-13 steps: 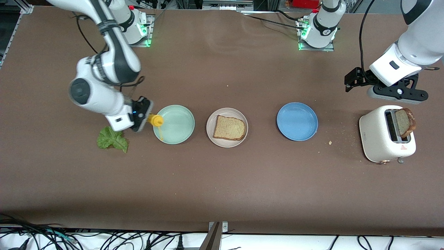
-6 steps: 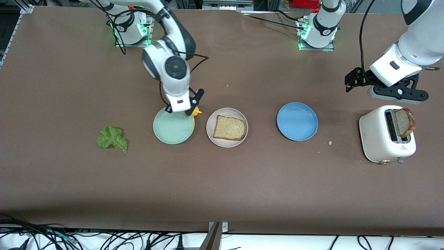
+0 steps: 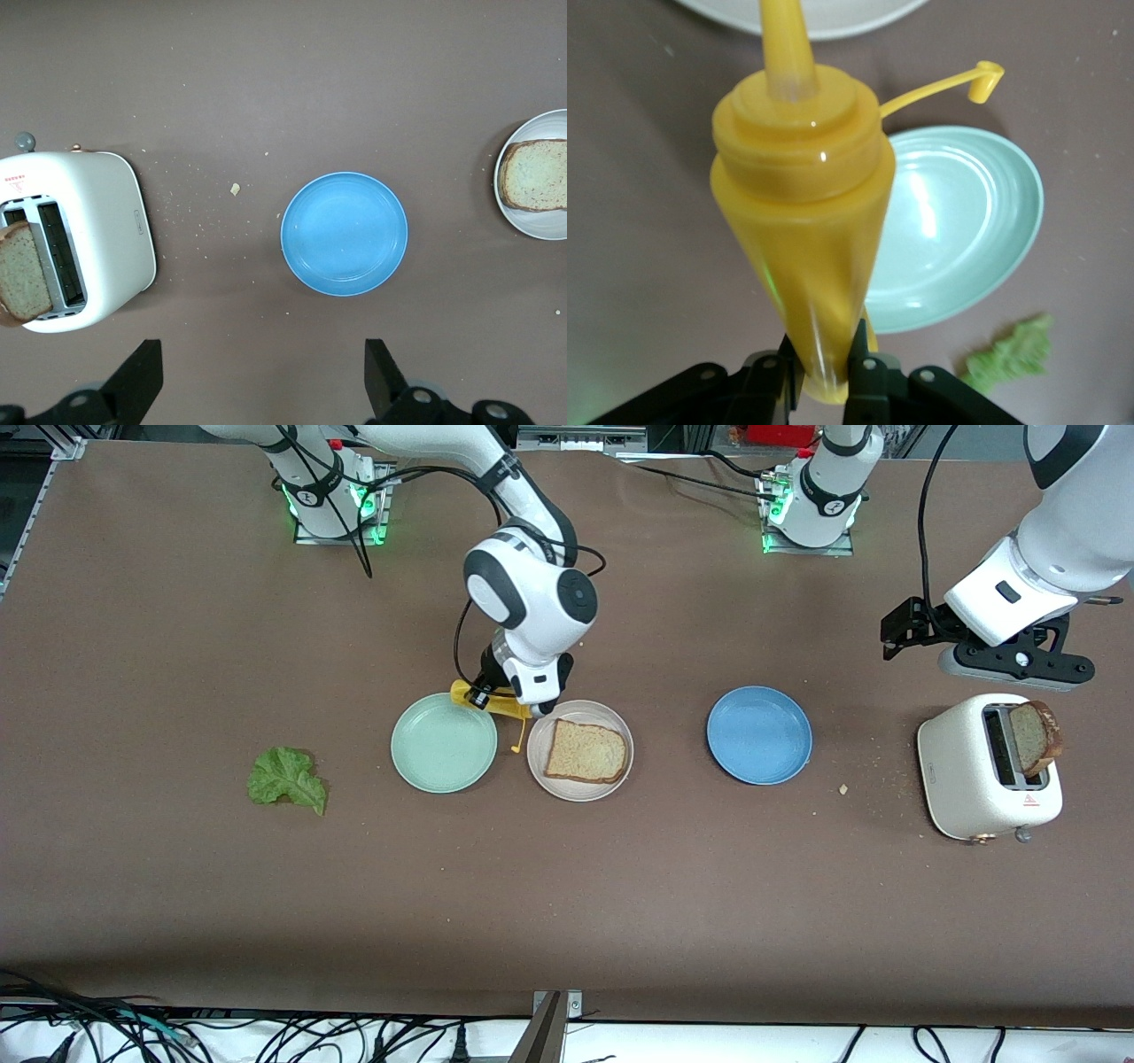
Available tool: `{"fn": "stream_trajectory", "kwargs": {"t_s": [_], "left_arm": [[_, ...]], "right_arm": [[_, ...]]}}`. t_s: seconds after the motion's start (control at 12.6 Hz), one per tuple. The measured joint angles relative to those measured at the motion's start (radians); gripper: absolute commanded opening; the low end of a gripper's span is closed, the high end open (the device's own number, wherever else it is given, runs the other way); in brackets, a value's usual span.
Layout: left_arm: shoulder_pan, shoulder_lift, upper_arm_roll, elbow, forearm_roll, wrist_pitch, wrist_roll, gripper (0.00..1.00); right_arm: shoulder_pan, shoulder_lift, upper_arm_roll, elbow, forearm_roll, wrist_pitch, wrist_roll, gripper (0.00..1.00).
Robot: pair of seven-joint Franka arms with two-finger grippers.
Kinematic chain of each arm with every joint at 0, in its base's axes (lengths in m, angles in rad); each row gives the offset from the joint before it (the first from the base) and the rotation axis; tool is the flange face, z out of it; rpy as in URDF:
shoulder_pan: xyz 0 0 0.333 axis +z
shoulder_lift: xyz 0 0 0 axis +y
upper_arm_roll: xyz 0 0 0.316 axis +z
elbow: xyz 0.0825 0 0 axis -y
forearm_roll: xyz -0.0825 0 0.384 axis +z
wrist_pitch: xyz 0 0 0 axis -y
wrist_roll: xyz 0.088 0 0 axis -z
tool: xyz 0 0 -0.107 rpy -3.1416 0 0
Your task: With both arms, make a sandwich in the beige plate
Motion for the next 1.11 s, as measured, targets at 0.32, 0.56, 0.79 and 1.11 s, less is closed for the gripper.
{"fn": "stream_trajectory", "kwargs": {"t_s": [0.32,0.56,0.79,1.11], "left_arm": [[0.000,0.000,0.000,0.000,0.000,0.000,0.000,1.00],[0.000,0.000,0.000,-0.001,0.000,0.000,0.000,1.00],[0.000,0.000,0.000,-0.001,0.000,0.000,0.000,1.00],[0.000,0.000,0.000,-0.001,0.000,0.000,0.000,1.00]], "right_arm": [[0.042,0.136,-0.014,0.130,-0.094,-0.148,0.002,0.00],[0.067,0.214,-0.027,0.219,-0.111,-0.202,0.003,0.00],[0.070,0.226,-0.034,0.239,-0.112,-0.208,0.003,0.00],[0.064,0.222,-0.038,0.245,-0.112,-0.207,0.004,0.00]]}}
